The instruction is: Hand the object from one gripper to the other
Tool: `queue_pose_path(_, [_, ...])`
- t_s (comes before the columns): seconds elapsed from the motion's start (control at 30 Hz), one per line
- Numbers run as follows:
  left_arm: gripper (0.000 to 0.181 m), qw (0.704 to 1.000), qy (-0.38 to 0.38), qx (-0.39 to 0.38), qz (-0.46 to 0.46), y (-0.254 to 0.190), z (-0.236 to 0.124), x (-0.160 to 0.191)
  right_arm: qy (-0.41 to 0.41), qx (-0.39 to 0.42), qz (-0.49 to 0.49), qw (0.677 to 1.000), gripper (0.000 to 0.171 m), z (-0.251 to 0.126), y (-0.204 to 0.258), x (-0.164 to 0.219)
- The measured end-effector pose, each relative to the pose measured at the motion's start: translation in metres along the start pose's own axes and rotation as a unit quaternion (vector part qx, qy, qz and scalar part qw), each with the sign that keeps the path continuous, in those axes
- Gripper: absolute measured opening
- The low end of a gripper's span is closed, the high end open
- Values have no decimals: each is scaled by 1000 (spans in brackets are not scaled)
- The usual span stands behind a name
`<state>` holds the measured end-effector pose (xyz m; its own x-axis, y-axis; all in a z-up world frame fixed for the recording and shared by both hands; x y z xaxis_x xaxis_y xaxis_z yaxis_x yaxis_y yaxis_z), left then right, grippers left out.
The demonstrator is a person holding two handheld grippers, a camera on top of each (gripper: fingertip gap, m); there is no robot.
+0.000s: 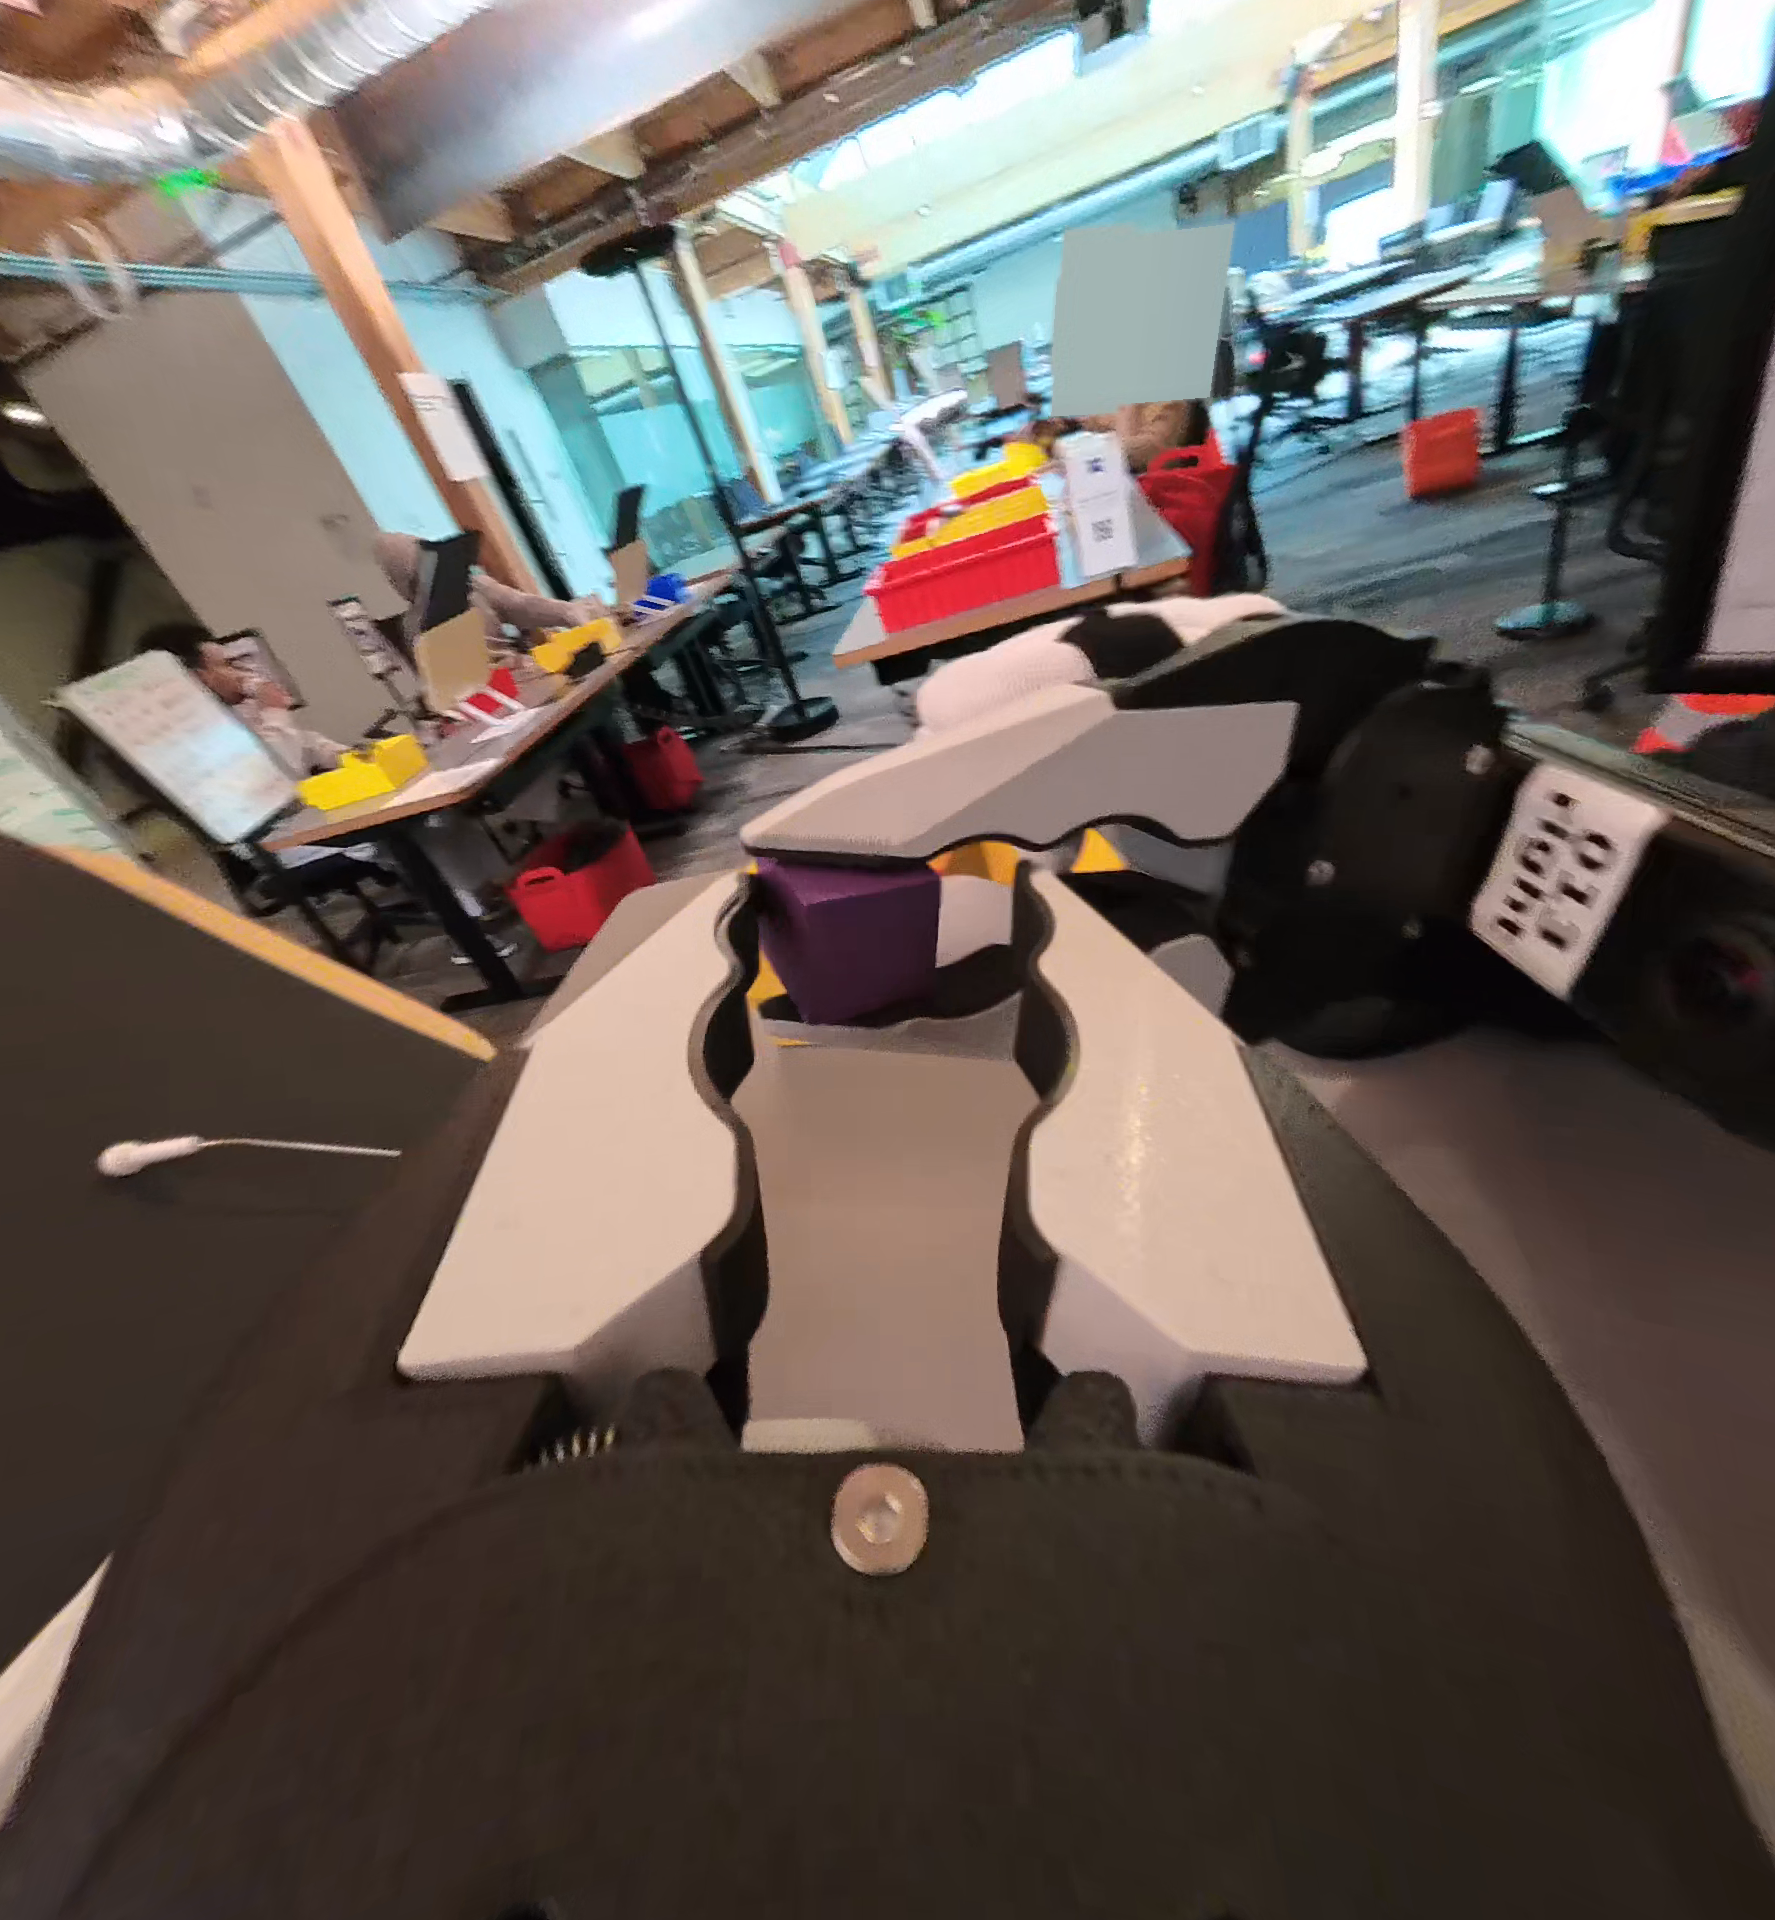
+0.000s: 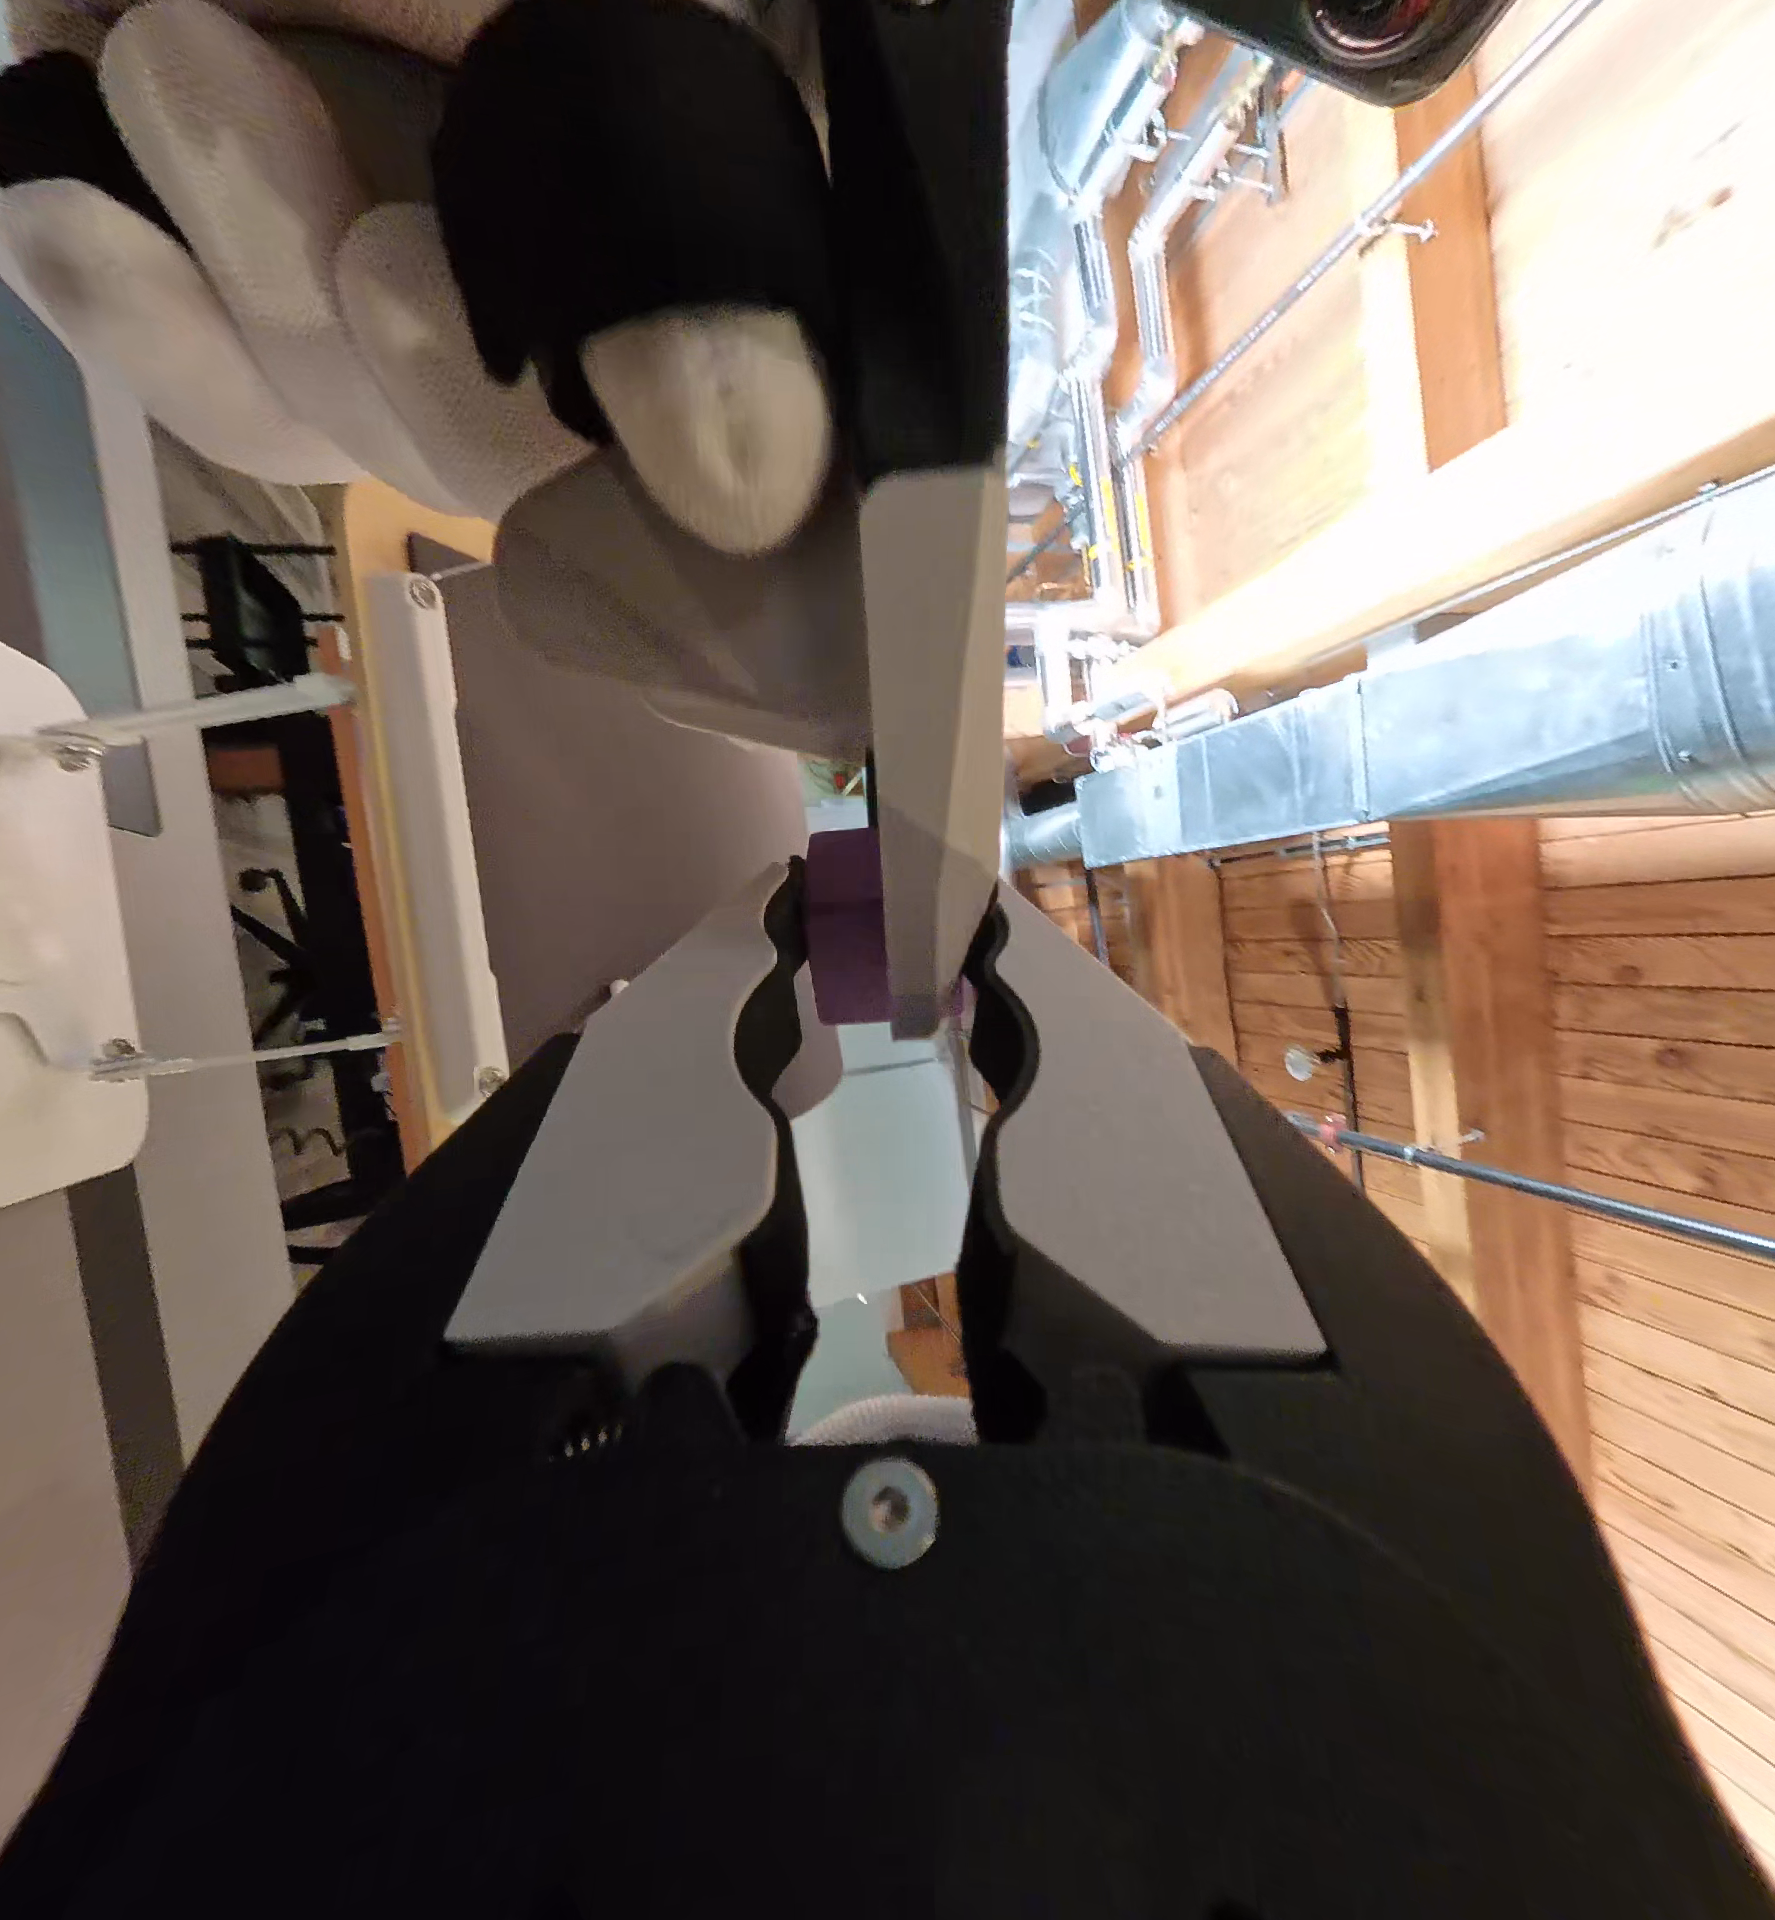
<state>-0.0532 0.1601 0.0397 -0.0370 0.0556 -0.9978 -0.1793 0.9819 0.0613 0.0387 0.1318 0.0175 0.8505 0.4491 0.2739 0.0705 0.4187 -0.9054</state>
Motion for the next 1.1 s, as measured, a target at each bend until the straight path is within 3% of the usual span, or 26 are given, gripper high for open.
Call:
queue_pose_path(0.2, [29,996,-51,-76,18,3,12,1,33,11,17,999,26,3,0,6])
queue_pose_path(0.47, [27,993,1,-85,82,1,3,-1,-22,1,50,999,33,1,-1,0])
queue_pose_path(0.63, [27,994,60,-8,86,-6,-14,-1,-129,-52,62,988,45,-12,-5,-11])
queue_pose_path(0.8, [26,985,126,90,77,-17,-36,8,-183,-99,44,977,55,-24,-8,-23])
queue_pose_path(1.03, [26,971,152,183,35,-26,-45,17,-213,-95,-23,972,46,-32,-1,-48])
queue_pose_path(1.1, [26,967,150,207,19,-27,-46,19,-200,-61,-47,977,33,-31,-2,-48])
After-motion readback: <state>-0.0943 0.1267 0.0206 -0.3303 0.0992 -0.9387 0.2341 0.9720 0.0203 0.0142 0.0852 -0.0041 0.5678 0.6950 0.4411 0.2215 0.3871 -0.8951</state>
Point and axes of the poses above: each gripper's, where its closed fingertips meet, z out along the fingers, x out of its underside, y = z × x across the jaws, the point moved 8 cm from there along -z, back along the fingers, and after that the axes turned 14 degrees about -z, right-handed, at the moved point
